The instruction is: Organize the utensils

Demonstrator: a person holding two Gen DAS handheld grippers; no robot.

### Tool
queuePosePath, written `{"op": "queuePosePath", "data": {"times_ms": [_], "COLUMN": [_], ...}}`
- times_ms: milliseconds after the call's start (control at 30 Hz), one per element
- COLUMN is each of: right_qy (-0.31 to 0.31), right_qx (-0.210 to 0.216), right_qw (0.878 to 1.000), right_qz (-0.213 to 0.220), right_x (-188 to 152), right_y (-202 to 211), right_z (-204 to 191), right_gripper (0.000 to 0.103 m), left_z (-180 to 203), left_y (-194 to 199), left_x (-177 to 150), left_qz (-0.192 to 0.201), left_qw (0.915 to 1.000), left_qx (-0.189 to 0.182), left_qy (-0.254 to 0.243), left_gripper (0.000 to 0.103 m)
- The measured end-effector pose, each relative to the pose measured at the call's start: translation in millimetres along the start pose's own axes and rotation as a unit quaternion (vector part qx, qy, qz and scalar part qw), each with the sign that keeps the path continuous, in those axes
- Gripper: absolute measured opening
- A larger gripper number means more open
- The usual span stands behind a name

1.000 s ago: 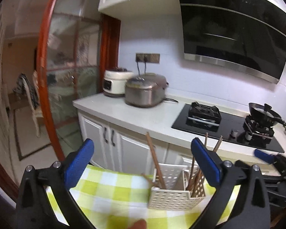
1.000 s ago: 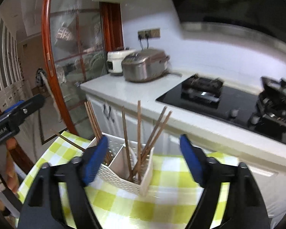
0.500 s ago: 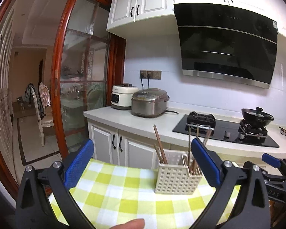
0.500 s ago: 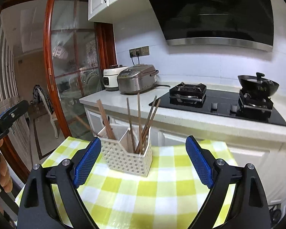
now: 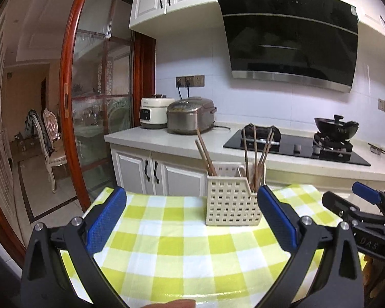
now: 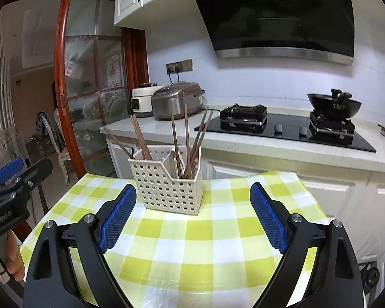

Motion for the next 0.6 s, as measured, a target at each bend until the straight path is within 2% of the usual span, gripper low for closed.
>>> {"op": "queuePosePath", "data": {"times_ms": [233,600], "right_qy": [0.011,0.038], "right_qx": [-0.008,0.002], "right_qw": [1.0,0.999], "right_qz": [-0.012,-0.011], "right_x": [-1.1,1.8], "right_y": [-1.2,10.2], "right_z": [-6.3,-15.9], "right_gripper": [0.085,0.085], "left_z": [-3.2,5.5], "left_y": [-5.4,1.1], "left_x": [-16.1,-16.6], "left_qz": [-0.012,-0.022], "left_qw": [0.9999,0.9995], "left_qx": [0.002,-0.012], "left_qy": [-0.001,-0.021], "left_gripper": [0.099,0.099]}}
Point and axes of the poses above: each gripper's, at about its wrist camera, not at the fingertips, and y roughly against the way its jaws point, z to its right, x to its top, the point moved 8 cm from there along -y, roughly the way its jaws point, and after that the axes turned 6 degrees about -z, right-handed, at the moved point
